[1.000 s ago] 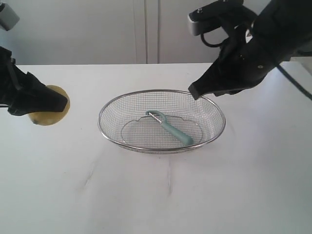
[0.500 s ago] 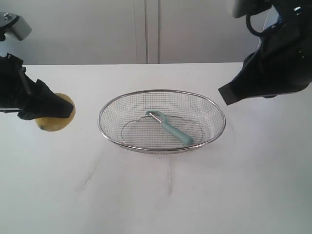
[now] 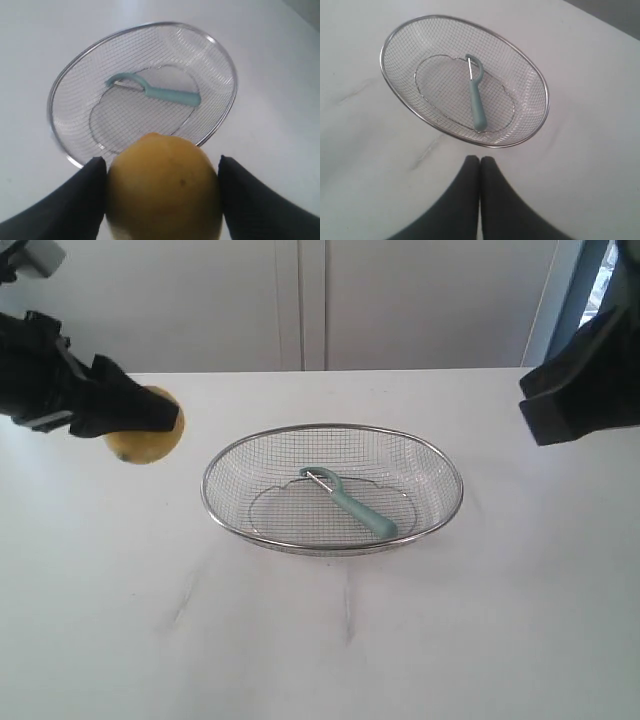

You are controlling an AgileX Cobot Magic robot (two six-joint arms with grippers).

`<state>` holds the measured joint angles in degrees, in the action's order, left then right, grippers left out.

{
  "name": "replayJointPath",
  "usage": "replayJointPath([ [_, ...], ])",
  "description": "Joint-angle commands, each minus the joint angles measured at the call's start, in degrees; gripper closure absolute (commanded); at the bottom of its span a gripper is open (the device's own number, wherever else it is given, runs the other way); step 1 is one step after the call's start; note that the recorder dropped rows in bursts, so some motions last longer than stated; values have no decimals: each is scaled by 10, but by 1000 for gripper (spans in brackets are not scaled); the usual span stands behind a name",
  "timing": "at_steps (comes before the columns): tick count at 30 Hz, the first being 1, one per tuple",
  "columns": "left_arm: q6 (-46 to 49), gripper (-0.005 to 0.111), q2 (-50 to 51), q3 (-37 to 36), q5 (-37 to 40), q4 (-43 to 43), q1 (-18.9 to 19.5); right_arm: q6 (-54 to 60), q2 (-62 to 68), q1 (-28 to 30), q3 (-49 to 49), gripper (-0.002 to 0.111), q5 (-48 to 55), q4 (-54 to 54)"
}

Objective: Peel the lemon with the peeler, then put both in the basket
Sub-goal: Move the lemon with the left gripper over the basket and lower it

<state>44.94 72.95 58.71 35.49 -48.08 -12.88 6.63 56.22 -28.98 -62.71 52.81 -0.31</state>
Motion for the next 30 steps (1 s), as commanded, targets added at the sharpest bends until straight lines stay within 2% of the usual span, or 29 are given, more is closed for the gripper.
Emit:
replayJointPath([
  [1,20,107,21,53,17,-46,-27,6,-42,3,1,108,3,-2],
  [6,2,107,54,119,14,-19,-73,-7,-70,3,1,108,5,-2],
  [9,-36,107,81,156,14,38,-107,-24,-76,3,1,108,15,3],
  [12,-102,107,110,191,8,132,-153,-25,-76,3,1,108,32,10],
  [17,-276,107,169,254,-8,390,-229,-29,-76,3,1,108,39,14],
  [20,-345,107,214,299,-6,488,-245,-44,-76,3,1,108,43,30],
  [26,-361,107,310,408,39,485,-246,-71,-76,3,1,108,44,63],
  [30,-361,107,365,449,62,496,-246,-71,-76,3,2,108,44,63],
])
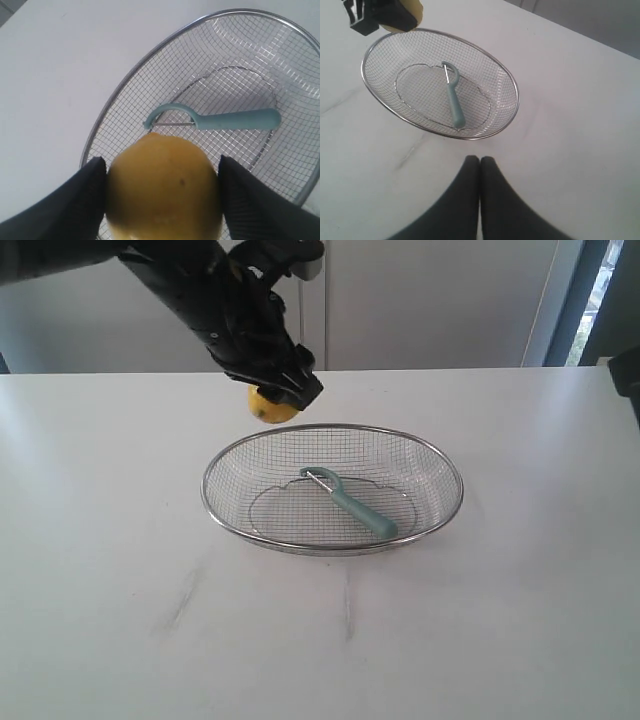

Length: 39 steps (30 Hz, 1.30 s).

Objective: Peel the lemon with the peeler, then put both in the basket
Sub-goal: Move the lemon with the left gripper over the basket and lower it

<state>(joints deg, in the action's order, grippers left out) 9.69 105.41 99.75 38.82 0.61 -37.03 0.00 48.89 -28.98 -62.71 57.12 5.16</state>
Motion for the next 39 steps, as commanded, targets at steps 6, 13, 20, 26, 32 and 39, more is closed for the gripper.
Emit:
replayJointPath([
  [6,-56,107,96,61,6,60,-2,-4,-2,3,30,108,-28,9],
  [13,-60,107,137,61,-33,94,-2,-4,-2,3,48,108,-49,12],
  [20,-60,107,165,61,-46,100,-2,-4,-2,3,48,108,-51,26],
  [26,-59,107,184,61,-48,102,-2,-4,-2,3,48,108,-52,26],
  [32,-59,107,191,61,-49,104,-2,-4,-2,3,48,108,-57,26],
  [39,-59,102,199,61,-47,104,-2,-4,-2,3,48,108,-58,26],
])
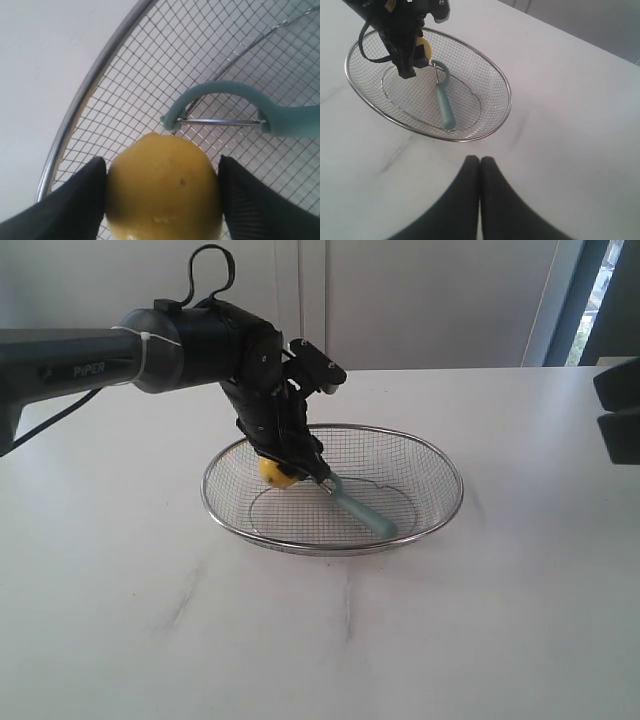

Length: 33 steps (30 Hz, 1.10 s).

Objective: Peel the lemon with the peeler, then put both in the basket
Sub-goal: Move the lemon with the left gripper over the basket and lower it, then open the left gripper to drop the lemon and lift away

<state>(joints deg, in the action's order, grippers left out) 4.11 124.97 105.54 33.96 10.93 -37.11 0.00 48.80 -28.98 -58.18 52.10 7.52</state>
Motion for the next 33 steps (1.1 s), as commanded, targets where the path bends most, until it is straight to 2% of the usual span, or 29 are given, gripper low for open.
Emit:
replayJointPath([
  [1,-3,97,6,3,5,-1,-1,-4,-1,3,3,108,-8,2],
  [8,-3,58,24,3,34,-2,-1,-4,-1,3,3,108,-9,2],
  [14,-3,30,21,6,31,-5,-1,-4,-1,3,3,108,-8,2],
  [17,-3,24,14,8,31,-8,-1,-4,-1,3,5,108,-8,2],
  [23,-12,25,-25,39,70,-35,-1,-4,-1,3,7,108,-18,2],
  [25,-19,26,-49,50,119,-34,-1,-4,-1,3,11,108,-27,2],
  [26,-19,36,-71,61,182,-34,-1,0,-1,3,18,108,-38,2],
  [28,-15,61,-106,71,284,-32,-1,0,-1,3,23,108,-52,2],
  [29,3,78,-127,71,329,-32,-1,0,-1,3,24,108,-54,2],
  [31,19,106,-168,59,360,-33,-1,0,-1,3,24,108,-61,2],
  [33,23,106,-207,25,360,-34,-1,14,-1,3,24,108,-66,2],
])
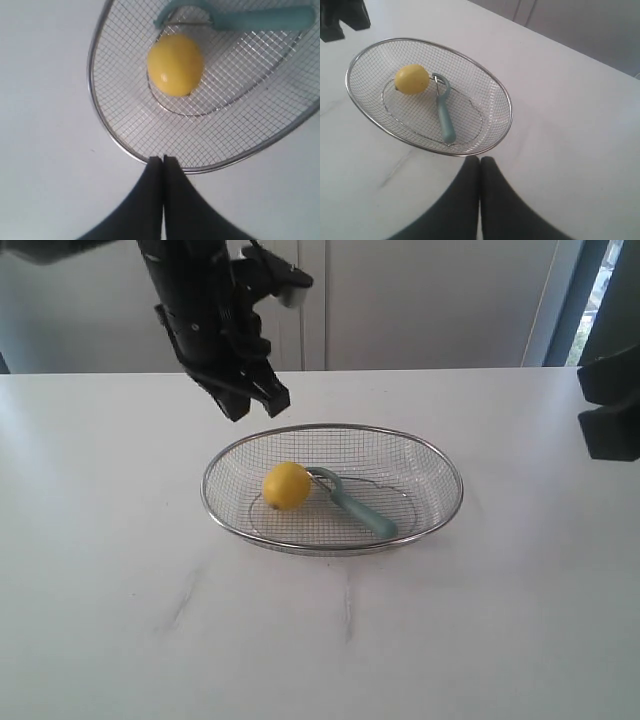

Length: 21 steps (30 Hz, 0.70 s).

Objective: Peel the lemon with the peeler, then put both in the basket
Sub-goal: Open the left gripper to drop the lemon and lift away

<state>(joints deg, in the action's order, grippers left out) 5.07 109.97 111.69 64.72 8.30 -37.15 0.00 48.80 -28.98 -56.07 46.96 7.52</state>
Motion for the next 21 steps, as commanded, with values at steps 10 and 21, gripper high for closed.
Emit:
replayJointPath([
  [10,-27,106,-388,-377,13,-11,-1,28,-25,3,3,108,-22,2],
  [21,-27,106,-413,-377,23,-10,-1,28,-25,3,3,108,-21,2],
])
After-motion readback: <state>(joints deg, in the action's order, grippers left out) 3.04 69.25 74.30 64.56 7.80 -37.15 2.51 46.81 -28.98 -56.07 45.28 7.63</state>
